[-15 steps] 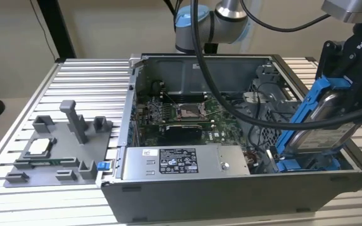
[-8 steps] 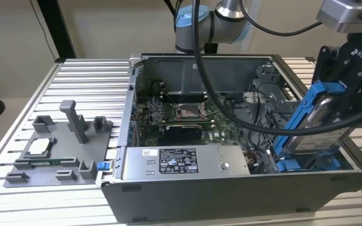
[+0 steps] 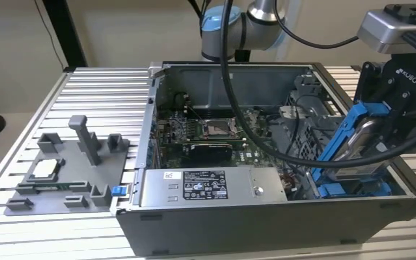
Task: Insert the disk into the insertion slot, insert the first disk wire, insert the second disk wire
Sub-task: 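Insert the disk into the insertion slot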
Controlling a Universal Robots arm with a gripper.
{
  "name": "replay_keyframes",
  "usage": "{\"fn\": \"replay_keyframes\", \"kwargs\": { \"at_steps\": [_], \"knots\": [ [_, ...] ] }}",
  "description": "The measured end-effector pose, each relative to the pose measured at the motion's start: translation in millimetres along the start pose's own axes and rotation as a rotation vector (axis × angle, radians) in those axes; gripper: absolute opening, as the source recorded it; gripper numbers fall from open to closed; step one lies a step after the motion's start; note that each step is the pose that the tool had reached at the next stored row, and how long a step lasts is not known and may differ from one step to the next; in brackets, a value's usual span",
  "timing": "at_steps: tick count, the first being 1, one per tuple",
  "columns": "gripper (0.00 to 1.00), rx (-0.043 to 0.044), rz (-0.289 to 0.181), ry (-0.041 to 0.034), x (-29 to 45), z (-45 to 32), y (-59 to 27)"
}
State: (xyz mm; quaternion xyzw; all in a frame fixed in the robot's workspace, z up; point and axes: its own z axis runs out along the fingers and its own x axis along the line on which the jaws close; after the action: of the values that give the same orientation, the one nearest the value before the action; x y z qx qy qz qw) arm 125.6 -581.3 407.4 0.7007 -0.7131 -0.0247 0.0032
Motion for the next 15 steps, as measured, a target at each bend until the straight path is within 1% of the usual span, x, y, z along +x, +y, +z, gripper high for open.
{"fn": "replay_keyframes", "kwargs": {
  "at_steps": [4, 9, 15],
  "knots": [
    [0.0, -0.0002, 0.0, -0.0033, 0.3, 7.0, -0.3],
    [0.0, -0.0002, 0.0, -0.0037, 0.5, 16.0, -0.8],
    [0.0, -0.0013, 0.0, -0.0038, 0.6, 20.0, -0.9]
  ]
}}
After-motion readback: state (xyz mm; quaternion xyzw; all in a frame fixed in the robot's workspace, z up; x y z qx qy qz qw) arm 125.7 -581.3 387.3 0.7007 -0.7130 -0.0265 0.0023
